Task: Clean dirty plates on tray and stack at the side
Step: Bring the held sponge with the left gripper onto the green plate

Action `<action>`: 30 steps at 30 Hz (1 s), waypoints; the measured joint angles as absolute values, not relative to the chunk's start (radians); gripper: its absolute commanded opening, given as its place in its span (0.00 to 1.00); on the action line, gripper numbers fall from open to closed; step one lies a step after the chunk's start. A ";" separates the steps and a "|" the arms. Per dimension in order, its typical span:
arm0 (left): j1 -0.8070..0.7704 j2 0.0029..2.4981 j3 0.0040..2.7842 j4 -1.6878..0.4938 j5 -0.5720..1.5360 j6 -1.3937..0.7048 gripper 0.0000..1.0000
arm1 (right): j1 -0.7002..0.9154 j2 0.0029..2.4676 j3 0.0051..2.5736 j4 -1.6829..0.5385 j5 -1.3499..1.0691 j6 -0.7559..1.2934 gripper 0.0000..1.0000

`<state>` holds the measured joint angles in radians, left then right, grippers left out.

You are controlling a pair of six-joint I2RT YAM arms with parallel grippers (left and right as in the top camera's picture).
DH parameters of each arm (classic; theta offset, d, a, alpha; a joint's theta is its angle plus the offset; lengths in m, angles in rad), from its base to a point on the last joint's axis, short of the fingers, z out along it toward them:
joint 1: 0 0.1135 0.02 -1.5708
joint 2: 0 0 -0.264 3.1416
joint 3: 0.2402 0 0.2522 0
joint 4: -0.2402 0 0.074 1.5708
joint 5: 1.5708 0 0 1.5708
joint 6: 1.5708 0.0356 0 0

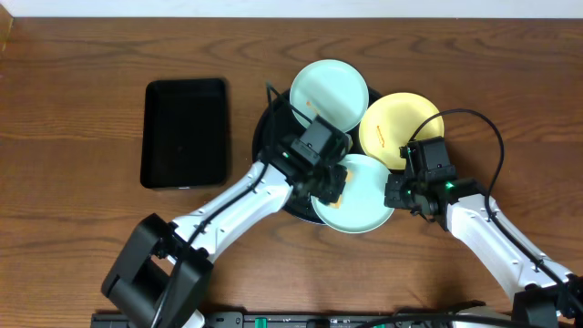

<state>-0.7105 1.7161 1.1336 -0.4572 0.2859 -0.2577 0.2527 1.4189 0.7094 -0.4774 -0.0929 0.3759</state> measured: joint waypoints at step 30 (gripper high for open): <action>-0.757 1.716 1.032 -0.316 0.203 -0.235 0.08 | 0.253 1.419 0.709 -0.471 -0.093 0.376 0.01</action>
